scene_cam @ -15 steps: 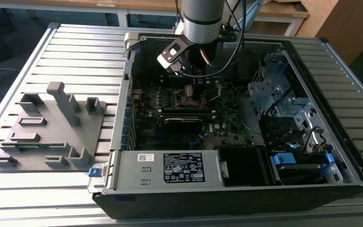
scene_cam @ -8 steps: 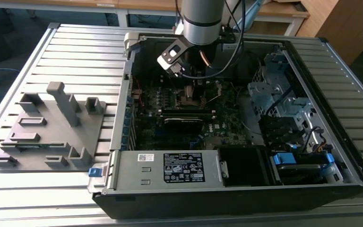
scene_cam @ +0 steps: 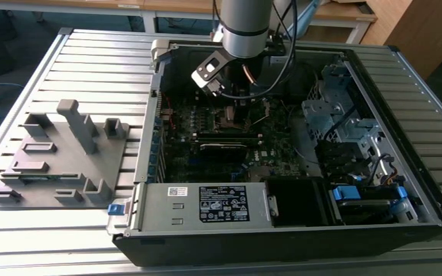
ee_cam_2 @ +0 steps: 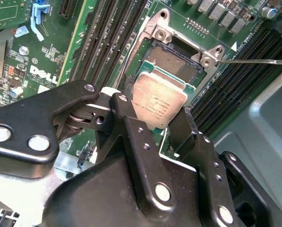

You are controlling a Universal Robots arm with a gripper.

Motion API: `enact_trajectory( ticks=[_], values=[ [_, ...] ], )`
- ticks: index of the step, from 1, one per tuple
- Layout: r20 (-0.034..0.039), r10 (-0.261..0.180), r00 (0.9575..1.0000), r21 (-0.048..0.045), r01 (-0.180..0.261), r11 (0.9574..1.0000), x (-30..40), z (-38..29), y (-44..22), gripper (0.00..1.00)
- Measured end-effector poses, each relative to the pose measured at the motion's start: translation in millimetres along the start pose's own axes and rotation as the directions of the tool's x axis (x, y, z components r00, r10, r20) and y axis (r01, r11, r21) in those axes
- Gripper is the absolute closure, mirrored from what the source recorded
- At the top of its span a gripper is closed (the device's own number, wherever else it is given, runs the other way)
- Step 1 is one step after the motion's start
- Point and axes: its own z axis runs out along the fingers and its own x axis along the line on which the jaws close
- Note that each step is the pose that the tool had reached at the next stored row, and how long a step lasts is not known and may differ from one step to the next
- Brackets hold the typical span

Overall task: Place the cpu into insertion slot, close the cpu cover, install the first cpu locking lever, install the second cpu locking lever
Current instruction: 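Place the cpu into insertion slot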

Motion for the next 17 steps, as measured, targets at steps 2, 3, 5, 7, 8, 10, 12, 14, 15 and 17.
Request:
enact_trajectory(
  ticks=[2, 3, 5, 7, 8, 10, 12, 14, 15, 17],
  values=[
    [-0.0001, 0.0, 1.0, 0.0001, 0.0, 1.0, 0.0, 1.8, -0.5, 0.46],
    [-0.0001, 0.0, 1.0, 0.0001, 0.0, 1.0, 0.0, 2.7, -0.8, 0.46],
    [-0.0001, 0.0, 1.0, 0.0003, 0.0, 1.0, -0.1, 4.4, -1.3, 0.46],
    [0.0001, 0.0, 1.0, 0.0004, 0.0, 1.0, -0.2, 5.2, -2.5, 0.46],
    [0.0001, 0.0, 1.0, 0.0005, 0.0, 1.0, -0.2, 5.5, -3.6, 0.46],
    [-0.0002, 0.0, 1.0, 0.0003, 0.0, 1.0, -0.1, 6.5, -4.8, 0.46],
    [-0.0001, 0.0, 1.0, 0.0004, 0.0, 1.0, -0.2, 8.6, -5.4, 0.46],
    [-0.0001, 0.0, 1.0, 0.0004, 0.0, 1.0, -0.3, 10.4, -5.7, 0.46],
    [0.0, 0.0, 1.0, 0.0004, 0.0, 1.0, -0.3, 11.1, -5.9, 0.46],
    [0.0, 0.0, 1.0, 0.0004, 0.0, 1.0, -0.3, 12.0, -6.0, 0.46]
  ],
)
